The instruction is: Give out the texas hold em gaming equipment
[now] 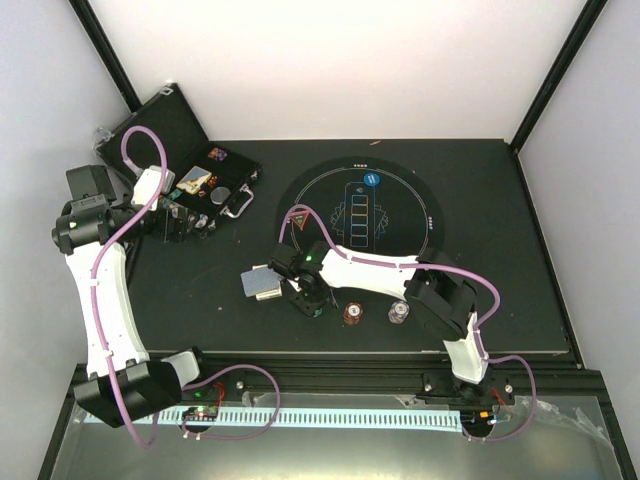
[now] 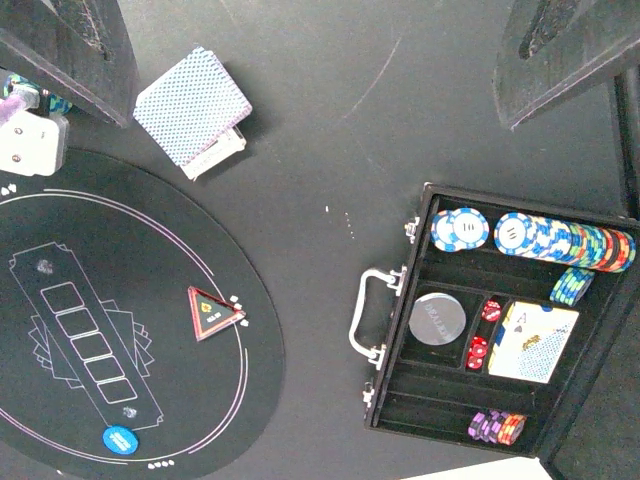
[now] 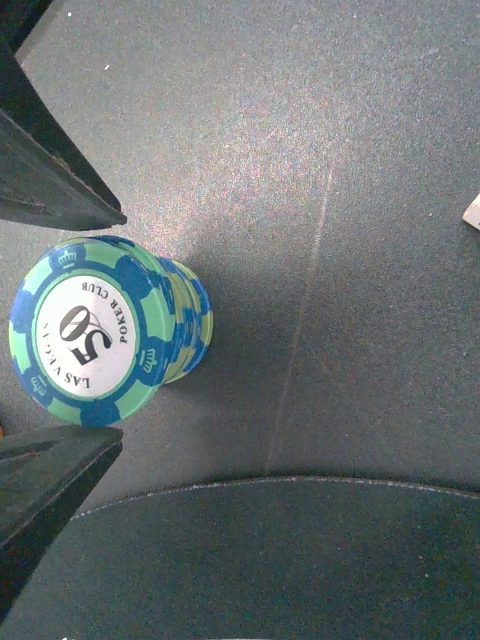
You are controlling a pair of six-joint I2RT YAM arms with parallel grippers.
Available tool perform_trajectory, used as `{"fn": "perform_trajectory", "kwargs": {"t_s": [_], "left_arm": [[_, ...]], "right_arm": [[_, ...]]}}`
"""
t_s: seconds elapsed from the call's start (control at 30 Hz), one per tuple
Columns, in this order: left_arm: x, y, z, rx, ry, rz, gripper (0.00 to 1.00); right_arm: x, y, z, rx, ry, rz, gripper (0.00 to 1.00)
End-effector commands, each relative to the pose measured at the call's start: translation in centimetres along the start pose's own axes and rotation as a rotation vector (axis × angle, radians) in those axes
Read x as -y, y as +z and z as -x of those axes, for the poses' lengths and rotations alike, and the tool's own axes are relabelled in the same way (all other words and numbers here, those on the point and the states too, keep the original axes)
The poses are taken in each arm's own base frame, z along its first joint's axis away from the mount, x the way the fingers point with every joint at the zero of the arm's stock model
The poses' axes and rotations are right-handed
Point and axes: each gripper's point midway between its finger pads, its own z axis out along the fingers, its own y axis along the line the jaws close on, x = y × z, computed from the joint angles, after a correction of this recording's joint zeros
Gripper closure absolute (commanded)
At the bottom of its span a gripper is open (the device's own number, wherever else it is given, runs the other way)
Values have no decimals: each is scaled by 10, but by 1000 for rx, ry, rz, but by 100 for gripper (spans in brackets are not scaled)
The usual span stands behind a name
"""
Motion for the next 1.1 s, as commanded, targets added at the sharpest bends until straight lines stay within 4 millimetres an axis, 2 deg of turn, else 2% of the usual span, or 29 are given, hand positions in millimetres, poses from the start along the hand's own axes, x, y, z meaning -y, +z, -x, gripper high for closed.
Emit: {"fn": "perform_trajectory", "kwargs": {"t_s": [0.0, 0.17, 0.33, 0.43, 0.57, 0.7, 0.87, 1.07], "left_arm": [[1, -9, 9, 20, 22, 2, 1], [0, -9, 9, 19, 21, 3, 1], [-1, -10, 9, 20, 16, 3, 1], [-1, -10, 9, 21, 15, 0, 1], [0, -10, 9, 22, 14, -4, 1], [0, -10, 9, 22, 16, -4, 1], [-1, -10, 8, 23, 11, -8, 1], [-1, -11, 8, 23, 9, -4, 1]], "right_arm": [[-2, 9, -3, -19, -13, -9, 43], [0, 9, -2, -16, -10, -18, 49], [0, 7, -1, -11, -8, -19, 69], [-1, 2, 1, -3, -6, -15, 72], [-2, -9, 6, 20, 1, -6, 79], [-3, -30, 21, 72, 14, 1, 80], [14, -59, 49, 161, 74, -34, 83], [56, -66, 86, 222, 200, -54, 83]]}}
